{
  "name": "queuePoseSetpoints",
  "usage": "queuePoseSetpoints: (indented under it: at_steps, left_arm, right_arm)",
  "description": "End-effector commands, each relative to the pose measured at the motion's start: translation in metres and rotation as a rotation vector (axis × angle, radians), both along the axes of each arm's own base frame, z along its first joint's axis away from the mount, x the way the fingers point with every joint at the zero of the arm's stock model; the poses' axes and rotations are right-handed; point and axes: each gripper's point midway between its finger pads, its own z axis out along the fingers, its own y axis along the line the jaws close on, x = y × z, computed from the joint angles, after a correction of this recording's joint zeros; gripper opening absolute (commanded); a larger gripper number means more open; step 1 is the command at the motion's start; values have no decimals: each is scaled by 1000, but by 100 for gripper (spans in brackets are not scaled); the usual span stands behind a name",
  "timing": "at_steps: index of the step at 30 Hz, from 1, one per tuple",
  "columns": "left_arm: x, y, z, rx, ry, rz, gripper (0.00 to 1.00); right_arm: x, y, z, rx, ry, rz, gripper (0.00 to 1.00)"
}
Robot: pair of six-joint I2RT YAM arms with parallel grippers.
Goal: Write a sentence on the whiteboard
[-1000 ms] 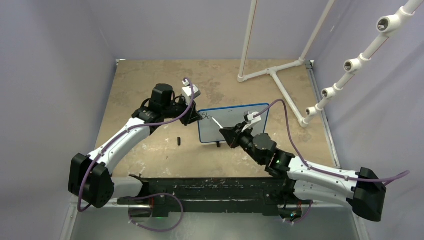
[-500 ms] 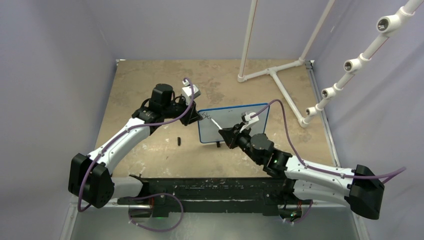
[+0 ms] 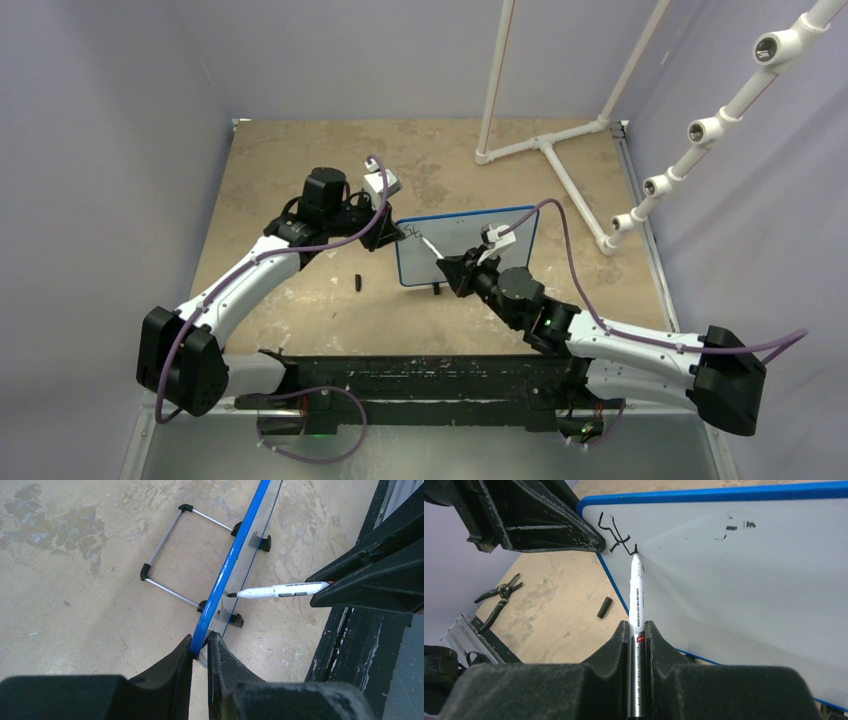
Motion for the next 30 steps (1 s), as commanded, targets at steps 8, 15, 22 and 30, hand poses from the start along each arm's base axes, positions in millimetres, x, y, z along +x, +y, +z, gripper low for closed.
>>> queuePoseSetpoints:
  at_steps: [8, 15, 22, 30]
  left_arm:
    - [2, 5, 5, 19, -57, 3, 0]
    - [2, 5, 5, 18, -59, 3, 0]
    - [2, 5, 5, 17, -58, 3, 0]
    - [2, 5, 4, 18, -56, 1, 0]
  right_arm:
    - [7, -8, 4, 14, 12, -68, 0]
    - [8, -16, 8, 25, 7, -95, 0]
    - [10, -13, 20, 39, -31, -85, 0]
    - [11, -9, 33, 60, -70, -74, 0]
